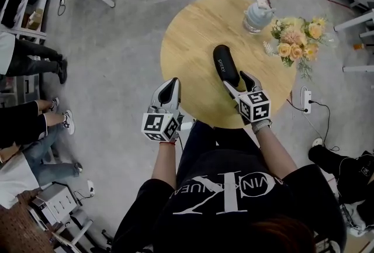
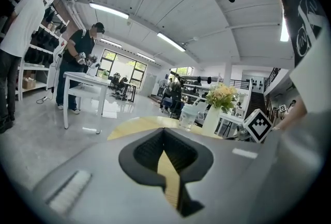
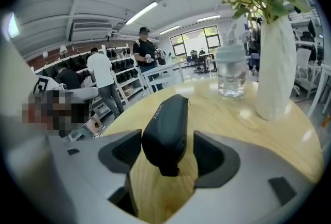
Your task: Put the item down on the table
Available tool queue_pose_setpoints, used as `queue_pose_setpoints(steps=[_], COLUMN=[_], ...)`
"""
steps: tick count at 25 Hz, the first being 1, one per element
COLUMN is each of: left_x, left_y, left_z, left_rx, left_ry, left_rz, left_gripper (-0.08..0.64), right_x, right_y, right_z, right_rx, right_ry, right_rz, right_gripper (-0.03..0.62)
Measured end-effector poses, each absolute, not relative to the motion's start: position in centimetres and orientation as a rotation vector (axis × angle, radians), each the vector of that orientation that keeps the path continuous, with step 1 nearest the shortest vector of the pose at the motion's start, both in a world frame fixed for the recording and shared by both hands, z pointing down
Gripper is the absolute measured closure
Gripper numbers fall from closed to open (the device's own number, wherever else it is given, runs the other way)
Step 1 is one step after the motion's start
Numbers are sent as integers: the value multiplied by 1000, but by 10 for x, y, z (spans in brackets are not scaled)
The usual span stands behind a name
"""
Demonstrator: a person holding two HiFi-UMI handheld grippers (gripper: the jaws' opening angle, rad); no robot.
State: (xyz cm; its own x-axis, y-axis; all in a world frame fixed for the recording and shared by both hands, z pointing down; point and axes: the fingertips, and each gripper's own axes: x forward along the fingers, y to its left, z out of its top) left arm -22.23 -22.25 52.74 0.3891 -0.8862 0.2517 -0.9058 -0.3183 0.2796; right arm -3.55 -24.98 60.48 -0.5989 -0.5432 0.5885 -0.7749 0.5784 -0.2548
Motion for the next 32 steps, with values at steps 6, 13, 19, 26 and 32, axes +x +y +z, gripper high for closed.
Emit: queue_pose_setpoints(steps=[6,13,19,26,32], left_x=[-213,-210,-211,-208,-211], left_y=[-228,-235,-240,-248,-253], left_z=[522,513,500,487,471], left_rx=[2312,2335,2350,2395,2416], left_ry=[-1528,-1523,-1535,-1548,-1575], left_rz=[65,48,19,12,-15], left_gripper=[549,549,549,549,549], right_x=[-26,-21,-29,-22,-10], right_y=[-250,-256,-259,-272,-280], right_z=[592,566,534,500,475], right_rx=[1078,1136,1100,1185,1244], right_ry=[-2389,-2448,-2521,-2580,-2597], right_rz=[698,619,488,368,281], right_gripper=[308,407,540,552,554])
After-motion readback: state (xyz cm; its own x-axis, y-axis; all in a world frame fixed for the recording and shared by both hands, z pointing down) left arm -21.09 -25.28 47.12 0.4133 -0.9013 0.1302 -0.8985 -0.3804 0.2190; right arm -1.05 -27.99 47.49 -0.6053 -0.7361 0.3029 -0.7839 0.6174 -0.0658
